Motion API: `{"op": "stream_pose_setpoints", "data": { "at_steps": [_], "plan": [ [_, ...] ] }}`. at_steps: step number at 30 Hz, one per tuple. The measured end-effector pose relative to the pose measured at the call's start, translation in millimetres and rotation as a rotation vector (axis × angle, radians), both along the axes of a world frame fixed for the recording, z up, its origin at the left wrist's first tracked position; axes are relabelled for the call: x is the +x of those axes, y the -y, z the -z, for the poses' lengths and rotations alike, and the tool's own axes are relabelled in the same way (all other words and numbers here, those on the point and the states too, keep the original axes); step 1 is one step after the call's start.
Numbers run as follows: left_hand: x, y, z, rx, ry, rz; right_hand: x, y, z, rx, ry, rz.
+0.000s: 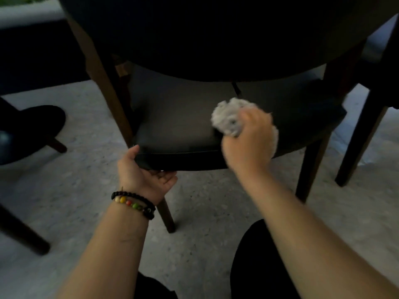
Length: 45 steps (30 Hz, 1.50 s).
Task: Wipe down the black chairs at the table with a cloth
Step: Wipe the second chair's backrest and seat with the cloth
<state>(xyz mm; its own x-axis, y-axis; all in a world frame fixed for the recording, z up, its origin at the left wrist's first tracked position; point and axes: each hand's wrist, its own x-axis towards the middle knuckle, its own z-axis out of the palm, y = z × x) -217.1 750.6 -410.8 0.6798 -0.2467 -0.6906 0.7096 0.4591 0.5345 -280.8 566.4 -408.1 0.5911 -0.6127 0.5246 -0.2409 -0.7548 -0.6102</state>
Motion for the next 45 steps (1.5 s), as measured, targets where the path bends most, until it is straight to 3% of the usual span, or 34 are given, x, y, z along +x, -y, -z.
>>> {"op": "stream_pose_setpoints", "data": {
  "at_steps": [4, 7, 13, 19, 25, 32, 39, 45],
  "plan": [
    [11, -16, 0, -0.082, -0.046, -0.104, 11, -84, 5, -0.137, -0.153, -0.392],
    [19, -28, 2, -0.027, -0.038, -0.144, 18, -80, 0, -0.242, -0.259, -0.574],
    [24, -38, 4, 0.052, -0.015, -0.079, 37, -66, -2, -0.303, -0.332, -0.584],
    [15, -44, 15, 0.117, -0.006, -0.086, 55, -98, 4, -0.479, -0.179, -0.575],
    [10, -47, 16, 0.126, 0.000, -0.078, 37, -64, 32, -0.933, 0.010, -0.859],
    [18, -52, 21, 0.080, -0.005, -0.065, 48, -100, 35, -1.088, -0.069, -0.720],
    [23, -52, 34, 0.179, 0.014, -0.059, 22, -37, 51, -1.239, -0.070, -0.841],
    [22, -50, 36, 0.179, 0.035, -0.034, 42, -82, 52, -1.243, -0.031, -0.831]
  ]
}}
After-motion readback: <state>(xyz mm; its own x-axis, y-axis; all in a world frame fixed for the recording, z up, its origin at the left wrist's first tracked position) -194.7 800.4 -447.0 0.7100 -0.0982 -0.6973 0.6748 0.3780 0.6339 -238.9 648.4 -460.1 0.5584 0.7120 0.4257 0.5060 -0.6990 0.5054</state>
